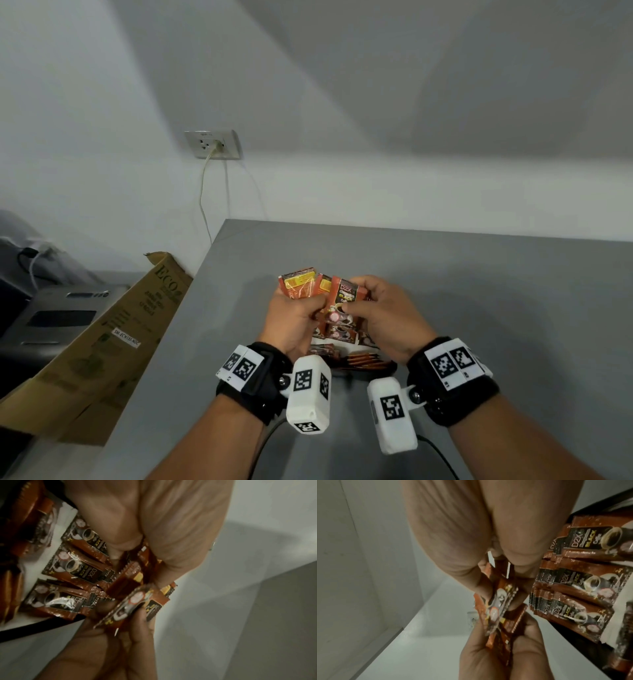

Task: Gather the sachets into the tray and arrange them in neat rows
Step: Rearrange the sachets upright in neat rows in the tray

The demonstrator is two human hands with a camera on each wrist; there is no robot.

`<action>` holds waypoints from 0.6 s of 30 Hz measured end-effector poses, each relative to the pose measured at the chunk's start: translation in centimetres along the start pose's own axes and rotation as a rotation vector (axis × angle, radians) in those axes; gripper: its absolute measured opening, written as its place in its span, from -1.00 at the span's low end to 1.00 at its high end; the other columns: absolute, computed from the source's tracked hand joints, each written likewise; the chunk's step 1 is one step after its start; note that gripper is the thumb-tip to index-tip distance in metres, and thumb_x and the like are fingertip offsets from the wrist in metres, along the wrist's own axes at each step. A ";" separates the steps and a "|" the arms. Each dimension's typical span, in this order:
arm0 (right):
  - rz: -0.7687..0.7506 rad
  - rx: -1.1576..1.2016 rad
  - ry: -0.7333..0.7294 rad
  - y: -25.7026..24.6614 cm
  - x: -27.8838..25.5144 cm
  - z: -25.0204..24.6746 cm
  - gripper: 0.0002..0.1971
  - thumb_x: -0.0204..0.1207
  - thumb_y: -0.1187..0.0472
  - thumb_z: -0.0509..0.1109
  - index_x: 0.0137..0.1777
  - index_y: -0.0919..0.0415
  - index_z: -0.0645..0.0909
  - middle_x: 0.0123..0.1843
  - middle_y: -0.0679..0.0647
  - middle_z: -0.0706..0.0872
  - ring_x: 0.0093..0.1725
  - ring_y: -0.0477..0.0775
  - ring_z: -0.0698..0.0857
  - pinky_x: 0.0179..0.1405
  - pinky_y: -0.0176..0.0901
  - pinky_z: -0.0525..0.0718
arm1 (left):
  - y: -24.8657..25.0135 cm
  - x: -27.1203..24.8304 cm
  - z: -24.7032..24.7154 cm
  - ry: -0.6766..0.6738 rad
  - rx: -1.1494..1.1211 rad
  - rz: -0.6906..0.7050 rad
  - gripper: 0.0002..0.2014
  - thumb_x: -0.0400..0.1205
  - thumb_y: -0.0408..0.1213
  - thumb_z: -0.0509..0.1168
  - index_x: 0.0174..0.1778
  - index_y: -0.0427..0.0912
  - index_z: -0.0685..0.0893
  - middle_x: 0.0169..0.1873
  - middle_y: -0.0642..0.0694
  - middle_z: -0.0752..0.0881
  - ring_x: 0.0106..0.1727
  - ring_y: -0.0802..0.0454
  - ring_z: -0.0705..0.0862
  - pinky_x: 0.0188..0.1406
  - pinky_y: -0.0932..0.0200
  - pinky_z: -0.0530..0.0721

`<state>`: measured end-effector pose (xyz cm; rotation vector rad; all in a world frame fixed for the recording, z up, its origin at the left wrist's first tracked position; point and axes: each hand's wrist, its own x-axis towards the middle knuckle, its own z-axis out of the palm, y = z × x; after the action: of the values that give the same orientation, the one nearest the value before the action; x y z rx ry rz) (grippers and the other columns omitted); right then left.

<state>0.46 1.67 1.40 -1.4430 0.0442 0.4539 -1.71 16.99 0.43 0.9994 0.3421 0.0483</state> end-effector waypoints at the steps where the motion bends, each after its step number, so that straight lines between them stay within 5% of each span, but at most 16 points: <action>1: -0.010 -0.014 0.010 -0.1 0.0 0.2 -0.73 0.36 0.49 0.53 0.05 0.28 0.72 0.06 0.50 0.75 -0.09 0.34 0.74 0.06 0.43 0.69 | 0.0 -0.2 0.2 -0.008 -0.045 -0.022 -0.77 0.54 -0.63 0.35 0.11 -0.44 0.65 -0.13 -0.35 0.74 -0.16 -0.24 0.79 -0.30 -0.01 0.78; 3: -0.054 -0.008 0.036 -0.4 0.0 0.2 -0.78 0.39 0.53 0.49 0.02 0.38 0.67 0.03 0.53 0.74 -0.12 0.29 0.72 -0.04 0.27 0.69 | 0.3 -0.2 0.0 -0.027 -0.148 -0.132 -0.74 0.62 -0.29 0.35 0.18 -0.34 0.65 -0.05 -0.35 0.75 -0.11 -0.22 0.77 -0.26 -0.04 0.78; 6: -0.208 -0.085 0.088 -1.0 -0.2 -0.5 -0.77 0.47 0.59 0.43 -0.05 0.27 0.74 -0.12 0.17 0.85 -0.17 0.08 0.80 -0.15 -0.12 0.76 | 0.4 0.2 -0.7 0.000 -0.085 -0.359 -0.59 0.70 0.00 0.24 0.13 -0.33 0.68 -0.10 -0.34 0.74 -0.14 -0.23 0.74 -0.15 -0.09 0.76; 9: -0.405 -0.495 0.048 -1.2 -0.7 -0.7 -0.67 0.47 0.52 0.47 -0.10 0.04 0.84 -0.13 -0.10 0.84 -0.15 -0.21 0.76 -0.11 -0.40 0.67 | 0.0 0.3 -0.8 0.001 -0.040 -0.397 -0.76 0.63 -0.22 0.38 0.02 -0.36 0.69 -0.25 -0.27 0.72 -0.30 -0.11 0.73 -0.33 0.08 0.78; 11: -0.449 -0.620 -0.007 -0.5 -0.9 -0.8 -0.62 0.44 0.55 0.47 -0.08 0.00 0.86 -0.04 -0.14 0.80 -0.06 -0.17 0.75 -0.03 -0.40 0.67 | 0.2 0.7 -0.7 0.009 0.007 -0.312 -0.91 0.56 -0.52 0.37 -0.04 -0.38 0.67 -0.29 -0.25 0.75 -0.36 -0.05 0.74 -0.42 0.17 0.75; 15: -0.287 -0.451 0.053 -0.9 -1.3 -2.4 -0.60 0.45 0.55 0.50 0.01 -0.02 0.79 -0.07 0.04 0.84 -0.18 -0.02 0.82 -0.29 -0.35 0.73 | 0.9 1.3 -1.1 0.093 0.182 -0.084 -0.71 0.46 -0.74 0.39 0.01 -0.37 0.68 -0.20 -0.30 0.83 -0.23 -0.19 0.83 -0.35 0.04 0.78; 18: -0.132 -0.169 0.043 -1.5 -0.7 -2.7 -0.63 0.47 0.60 0.40 0.12 0.15 0.69 -0.03 0.14 0.85 -0.07 0.13 0.83 -0.16 -0.10 0.79 | 0.6 1.3 -1.1 0.043 0.259 -0.024 -0.58 0.39 -0.73 0.48 0.12 -0.36 0.65 -0.07 -0.39 0.80 -0.07 -0.35 0.81 -0.11 -0.19 0.79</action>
<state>0.91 -1.22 2.61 -1.6107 -0.0564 0.3240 -0.79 18.51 0.08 1.2520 0.4066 0.0036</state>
